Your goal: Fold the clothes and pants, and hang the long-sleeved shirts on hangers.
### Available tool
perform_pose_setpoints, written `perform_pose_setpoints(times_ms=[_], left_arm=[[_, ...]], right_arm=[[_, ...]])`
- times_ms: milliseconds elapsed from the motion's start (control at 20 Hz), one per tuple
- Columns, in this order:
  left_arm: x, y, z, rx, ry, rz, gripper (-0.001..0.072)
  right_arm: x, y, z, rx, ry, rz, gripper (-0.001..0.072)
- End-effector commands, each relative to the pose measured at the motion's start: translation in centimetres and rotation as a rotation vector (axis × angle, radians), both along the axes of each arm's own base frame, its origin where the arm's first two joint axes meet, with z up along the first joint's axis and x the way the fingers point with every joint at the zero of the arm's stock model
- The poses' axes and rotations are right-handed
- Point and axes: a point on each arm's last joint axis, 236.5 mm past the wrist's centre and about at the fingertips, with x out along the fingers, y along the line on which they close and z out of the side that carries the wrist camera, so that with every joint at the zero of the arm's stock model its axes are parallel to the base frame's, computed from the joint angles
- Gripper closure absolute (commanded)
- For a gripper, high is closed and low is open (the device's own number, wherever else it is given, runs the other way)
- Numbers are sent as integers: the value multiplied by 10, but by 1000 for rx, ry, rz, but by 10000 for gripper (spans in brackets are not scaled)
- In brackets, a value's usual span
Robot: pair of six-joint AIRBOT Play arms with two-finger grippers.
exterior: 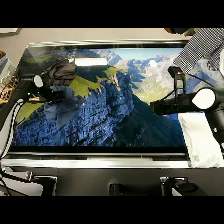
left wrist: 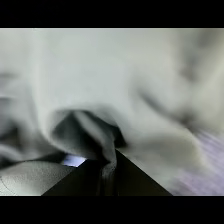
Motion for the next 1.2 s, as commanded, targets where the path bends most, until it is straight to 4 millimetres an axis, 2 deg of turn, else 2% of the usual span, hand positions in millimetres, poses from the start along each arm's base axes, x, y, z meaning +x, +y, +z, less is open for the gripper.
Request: perform_pose_setpoints(times_ms=[0,150,250,350,450,550,650,750,800,850,900,950,1050,1100,1150], left_arm=[[-20,-96,52,-204,-23,-203,694],[-55,-198,88,-379,-46,-349,694],[-76,-264,101,-498,-63,-418,694],[-86,-318,105,-571,-102,-417,694],[-92,-360,92,-614,-112,-389,694],[-104,-395,63,-648,-70,-365,694],[-123,-423,30,-701,25,-333,694],[-137,-439,5,-741,101,-322,692],[-138,-443,3,-764,112,-323,674],[-134,-442,7,-786,107,-321,533],[-127,-437,18,-808,95,-318,349],[-119,-428,33,-825,75,-333,265],[-103,-393,73,-837,17,-405,265],[-94,-367,93,-829,-5,-422,265],[-88,-339,111,-809,-22,-429,265]], right_arm=[[-2,-5,0,-15,9,-24,625],[-16,-39,2,-119,39,-127,625],[-29,-71,8,-226,44,-199,625],[-44,-99,19,-330,33,-231,625],[-57,-124,29,-421,26,-267,626],[-64,-138,37,-473,14,-293,627],[-67,-143,40,-495,12,-288,633],[-66,-143,40,-499,6,-276,639],[-64,-142,41,-498,-1,-276,638],[-62,-142,41,-496,-10,-276,638],[-61,-143,42,-491,-13,-296,638],[-60,-145,41,-479,-10,-347,635],[-55,-137,32,-429,23,-393,622],[-50,-131,25,-392,41,-420,619],[-42,-122,16,-349,58,-443,576]])
